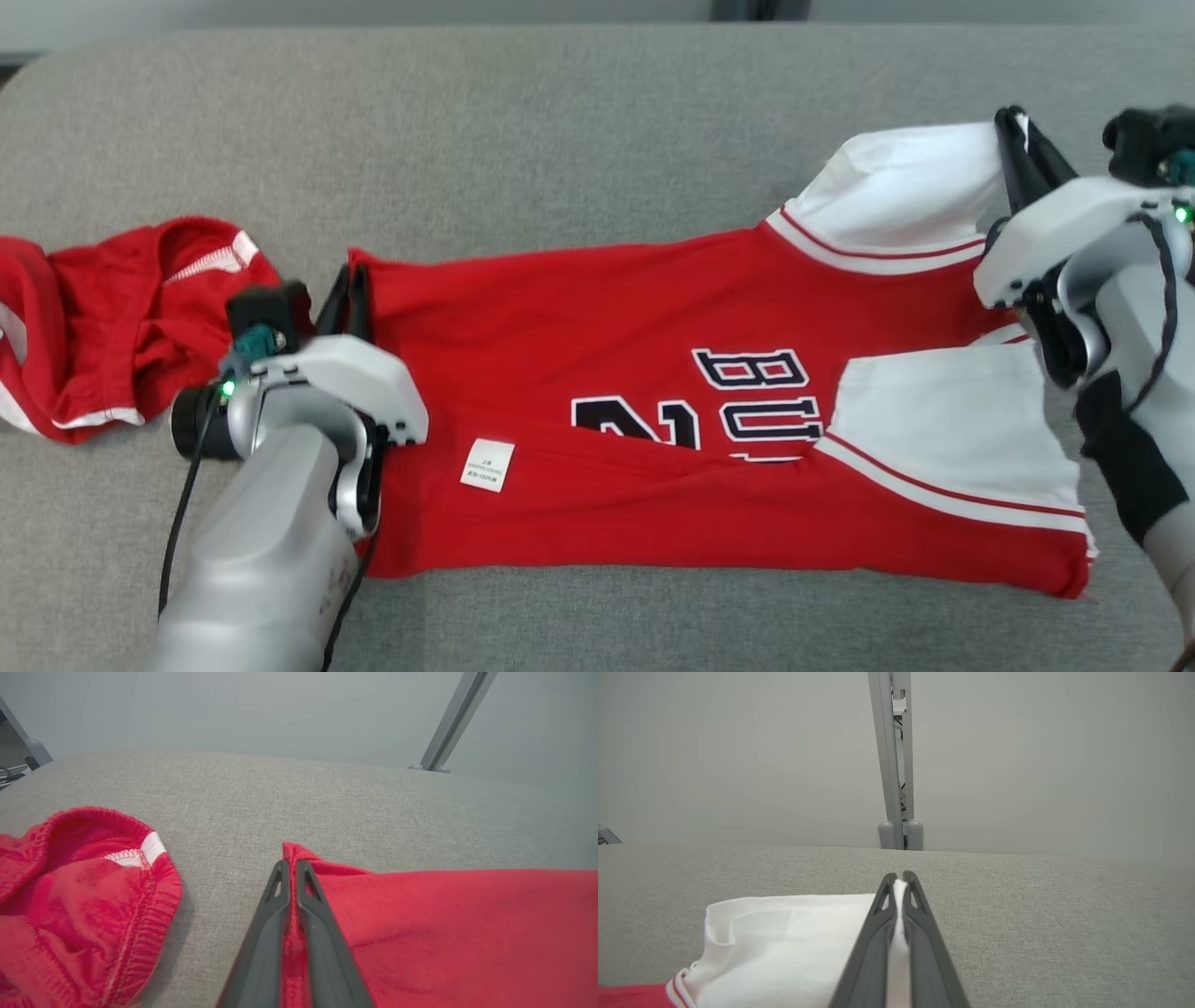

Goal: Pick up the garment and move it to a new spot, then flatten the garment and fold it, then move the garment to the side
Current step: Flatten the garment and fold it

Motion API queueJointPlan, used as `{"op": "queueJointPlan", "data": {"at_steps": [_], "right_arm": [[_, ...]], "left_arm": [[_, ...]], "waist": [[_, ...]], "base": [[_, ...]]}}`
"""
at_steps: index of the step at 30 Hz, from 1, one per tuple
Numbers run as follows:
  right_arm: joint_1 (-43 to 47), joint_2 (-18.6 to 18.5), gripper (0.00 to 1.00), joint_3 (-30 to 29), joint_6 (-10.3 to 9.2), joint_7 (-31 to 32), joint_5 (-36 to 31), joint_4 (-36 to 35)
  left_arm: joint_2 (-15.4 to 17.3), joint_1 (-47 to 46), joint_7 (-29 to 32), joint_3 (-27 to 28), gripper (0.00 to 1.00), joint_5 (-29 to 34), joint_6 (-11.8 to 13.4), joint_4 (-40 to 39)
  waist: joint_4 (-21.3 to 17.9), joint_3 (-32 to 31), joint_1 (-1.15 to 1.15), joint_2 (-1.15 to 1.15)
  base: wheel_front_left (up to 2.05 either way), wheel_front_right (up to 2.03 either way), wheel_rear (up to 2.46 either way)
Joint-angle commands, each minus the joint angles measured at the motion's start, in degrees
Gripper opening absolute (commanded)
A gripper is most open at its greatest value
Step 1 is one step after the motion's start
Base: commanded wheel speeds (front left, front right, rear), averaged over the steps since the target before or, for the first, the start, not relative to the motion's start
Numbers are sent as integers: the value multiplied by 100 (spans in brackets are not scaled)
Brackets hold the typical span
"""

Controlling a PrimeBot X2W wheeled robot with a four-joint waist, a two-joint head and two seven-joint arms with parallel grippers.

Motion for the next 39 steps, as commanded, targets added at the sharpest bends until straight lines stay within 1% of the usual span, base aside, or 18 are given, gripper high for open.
{"op": "queueJointPlan", "data": {"at_steps": [1, 7, 13, 19, 23, 27, 28, 29, 34, 37, 39], "right_arm": [[260, -70, 0, -80, -2, -36, 126, -173], [1637, -216, 0, -215, -2, -34, 490, -1133], [2833, -168, 0, -235, -2, -36, 814, -1678], [3598, -20, 0, -345, -2, -36, 1043, -1704], [3812, 58, 0, -399, -2, -35, 1071, -1616], [3896, 146, 0, -441, -1, -36, 958, -1464], [3890, 160, 44, -449, -2, -37, 912, -1420], [3863, 186, 100, -502, -2, -36, 898, -1415], [3712, 236, 100, -742, -1, -36, 579, -1552], [3609, 256, 100, -827, -1, -37, 363, -1544], [3551, 277, 100, -855, -1, -28, 287, -1395]], "left_arm": [[45, 153, -4, 20, 0, 80, -50, -9], [54, 875, -3, 106, 0, 261, -148, -116], [33, 1688, -3, 282, 0, 330, -242, -243], [22, 2269, -3, 504, 0, 391, -294, -328], [30, 2462, -3, 602, 0, 411, -298, -325], [27, 2619, -3, 729, 0, 461, -275, -322], [25, 2669, -3, 774, 36, 487, -251, -345], [22, 2703, -3, 825, 100, 512, -229, -392], [-1, 3001, -3, 1101, 100, 805, -87, -856], [-28, 3160, -3, 1246, 100, 995, -88, -1115], [-66, 3229, -3, 1305, 100, 1098, -115, -1210]], "waist": [[-192, -315, 0, 0], [-356, -843, 0, 0], [-454, -1311, 0, 0], [-511, -1606, 0, 0], [-519, -1690, 0, 0], [-519, -1703, 0, 0], [-518, -1695, 0, 0], [-516, -1681, 0, 0], [-470, -1586, 0, 0], [-391, -1499, 0, 0], [-305, -1439, 0, 0]], "base": [[0, 0, 0], [0, 0, 0], [0, 0, 0], [0, 0, 0], [0, 0, 0], [0, 0, 0], [0, 0, 0], [0, 0, 0], [0, 0, 0], [0, 0, 0], [0, 0, 0]]}}
